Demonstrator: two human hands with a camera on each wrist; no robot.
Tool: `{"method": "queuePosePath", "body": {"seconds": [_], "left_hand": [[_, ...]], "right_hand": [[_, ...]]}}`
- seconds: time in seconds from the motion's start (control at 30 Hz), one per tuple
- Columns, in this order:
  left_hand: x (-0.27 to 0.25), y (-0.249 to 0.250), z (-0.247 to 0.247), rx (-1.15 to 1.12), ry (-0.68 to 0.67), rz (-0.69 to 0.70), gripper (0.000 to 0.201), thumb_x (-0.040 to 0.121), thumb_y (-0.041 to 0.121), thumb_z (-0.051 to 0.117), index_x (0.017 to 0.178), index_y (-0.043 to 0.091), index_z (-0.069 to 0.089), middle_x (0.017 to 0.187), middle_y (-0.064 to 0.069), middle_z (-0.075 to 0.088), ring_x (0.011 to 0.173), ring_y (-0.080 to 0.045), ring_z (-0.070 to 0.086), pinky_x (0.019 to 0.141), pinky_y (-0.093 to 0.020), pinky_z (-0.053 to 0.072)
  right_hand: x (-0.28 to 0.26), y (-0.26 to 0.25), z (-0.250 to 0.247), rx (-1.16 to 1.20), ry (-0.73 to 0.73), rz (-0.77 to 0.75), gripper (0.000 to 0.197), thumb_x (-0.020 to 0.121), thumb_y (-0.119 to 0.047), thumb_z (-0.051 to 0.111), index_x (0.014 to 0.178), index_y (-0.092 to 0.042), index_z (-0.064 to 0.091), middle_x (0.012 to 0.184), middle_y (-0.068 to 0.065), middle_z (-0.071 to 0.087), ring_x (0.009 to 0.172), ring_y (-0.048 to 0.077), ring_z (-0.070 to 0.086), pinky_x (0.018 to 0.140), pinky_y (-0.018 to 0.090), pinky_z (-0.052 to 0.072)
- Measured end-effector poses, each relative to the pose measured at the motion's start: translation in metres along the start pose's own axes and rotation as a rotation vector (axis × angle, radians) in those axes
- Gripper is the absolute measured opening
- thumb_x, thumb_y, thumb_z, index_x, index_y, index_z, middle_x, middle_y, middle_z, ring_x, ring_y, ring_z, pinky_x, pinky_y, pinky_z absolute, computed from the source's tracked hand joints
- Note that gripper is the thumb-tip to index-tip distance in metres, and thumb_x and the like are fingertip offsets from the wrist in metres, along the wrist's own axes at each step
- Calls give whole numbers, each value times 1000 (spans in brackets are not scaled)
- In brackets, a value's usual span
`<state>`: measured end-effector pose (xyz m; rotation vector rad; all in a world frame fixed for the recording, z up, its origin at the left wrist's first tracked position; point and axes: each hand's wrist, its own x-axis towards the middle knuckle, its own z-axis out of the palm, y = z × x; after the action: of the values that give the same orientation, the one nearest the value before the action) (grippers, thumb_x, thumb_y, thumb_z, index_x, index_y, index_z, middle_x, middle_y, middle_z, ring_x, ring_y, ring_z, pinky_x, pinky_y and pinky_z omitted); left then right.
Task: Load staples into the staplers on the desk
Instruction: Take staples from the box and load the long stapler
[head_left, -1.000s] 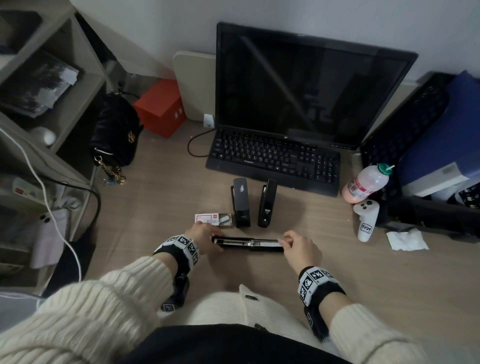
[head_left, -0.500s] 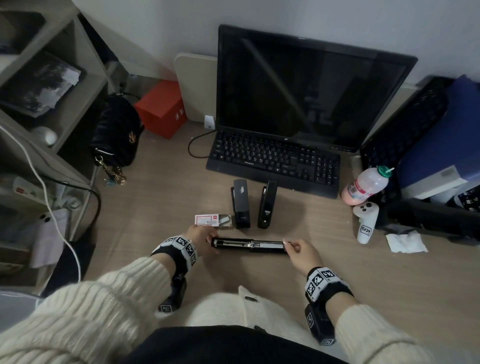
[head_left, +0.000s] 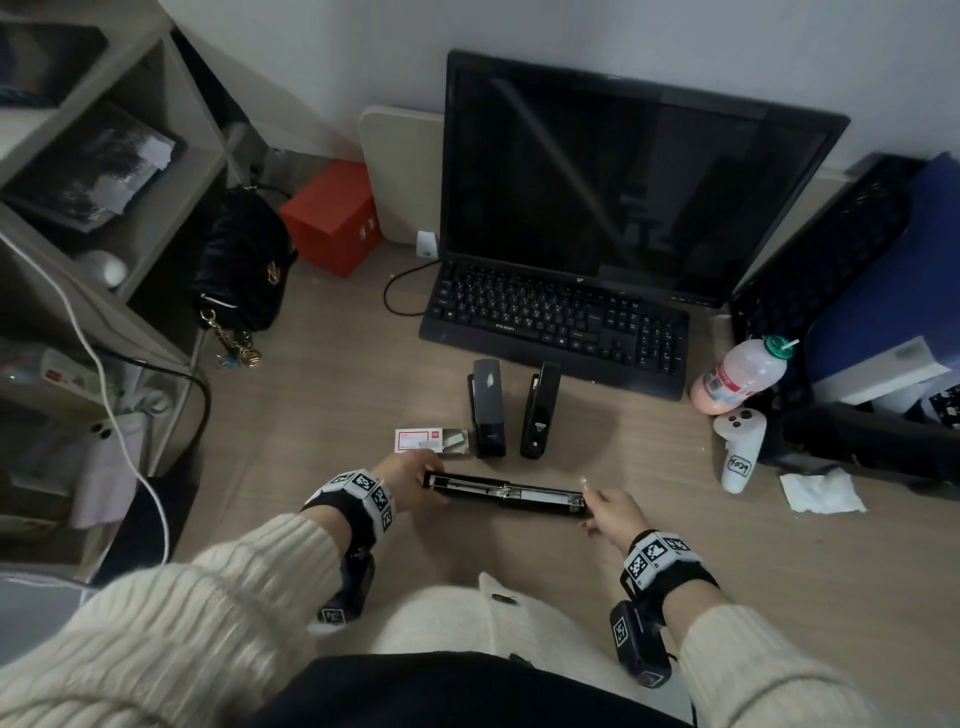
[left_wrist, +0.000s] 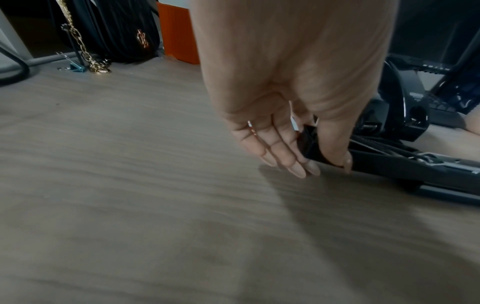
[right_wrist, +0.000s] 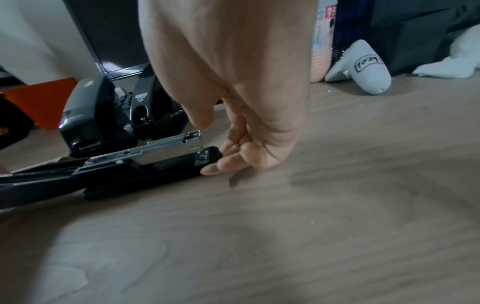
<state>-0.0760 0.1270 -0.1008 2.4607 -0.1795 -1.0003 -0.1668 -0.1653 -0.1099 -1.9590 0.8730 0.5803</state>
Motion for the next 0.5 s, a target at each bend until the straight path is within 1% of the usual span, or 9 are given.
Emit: {"method": "queuePosePath", "body": {"seconds": [0.07, 0.13, 0.17, 0.2, 0.23, 0.3, 0.33, 0.4, 0.5], "left_hand": [[-3, 2, -2, -1, -2, 35, 49, 80, 32, 80, 124, 20, 63, 101, 2, 56, 91, -13, 52, 78, -16, 38], [-6, 4, -3, 0, 5, 63, 47, 81, 30, 79, 125, 20, 64, 104, 0, 61, 91, -11, 52, 78, -13, 36], [-7, 5, -4, -3, 9, 72, 46, 82, 29, 78, 125, 19, 65, 109, -3, 65, 92, -11, 53, 77, -11, 34], [-8, 6, -5, -6, 14, 82, 45, 83, 29, 77, 126, 19, 65, 114, -4, 66, 94, -11, 54, 76, -10, 33], [-9, 7, -6, -9, 17, 87, 45, 84, 29, 77, 126, 19, 65, 116, -4, 67, 95, -12, 55, 77, -10, 33], [-11, 7, -7, -19, 20, 86, 46, 84, 30, 76, 127, 20, 65, 118, -3, 68, 96, -12, 56, 79, -10, 33], [-12, 7, -8, -20, 21, 84, 46, 84, 31, 76, 127, 21, 65, 118, -3, 68, 98, -13, 58, 79, -10, 34], [-13, 8, -8, -21, 17, 71, 47, 84, 31, 76, 128, 22, 64, 119, -2, 68, 106, -16, 60, 81, -11, 34], [-14, 6, -9, -25, 5, 54, 47, 83, 33, 76, 128, 23, 64, 119, -1, 68, 108, -17, 61, 84, -13, 36]], "right_hand": [[3, 2, 2, 1, -20, -5, 46, 97, -47, 45, 95, -5, 62, 63, 5, 63, 73, 25, 66, 82, 39, 53], [3, 3, 3, -6, -15, -25, 47, 95, -48, 47, 94, -4, 62, 62, 4, 61, 69, 23, 65, 82, 41, 54], [1, 3, 3, -8, -1, -55, 44, 93, -48, 51, 96, -5, 61, 66, 3, 61, 68, 22, 64, 80, 39, 55], [-1, 3, 3, -5, 8, -95, 41, 91, -47, 57, 102, -7, 59, 77, 2, 61, 71, 21, 63, 79, 37, 54], [-4, 2, 2, -6, 3, -141, 41, 87, -44, 64, 110, -12, 55, 91, 2, 59, 81, 19, 62, 82, 35, 52], [-8, 1, -1, -74, -47, -226, 54, 77, -39, 77, 121, -19, 53, 112, 1, 47, 103, 17, 53, 95, 30, 43], [-8, 1, -1, -143, -79, -246, 58, 74, -37, 80, 122, -19, 54, 114, 1, 43, 107, 16, 49, 100, 27, 38], [-5, 2, 1, -255, -99, -261, 58, 71, -33, 84, 120, -17, 58, 112, 1, 41, 108, 17, 48, 101, 22, 34], [-2, 5, 6, -346, -54, -291, 49, 73, -36, 80, 115, -20, 59, 110, -1, 42, 111, 19, 50, 99, 23, 37]]}}
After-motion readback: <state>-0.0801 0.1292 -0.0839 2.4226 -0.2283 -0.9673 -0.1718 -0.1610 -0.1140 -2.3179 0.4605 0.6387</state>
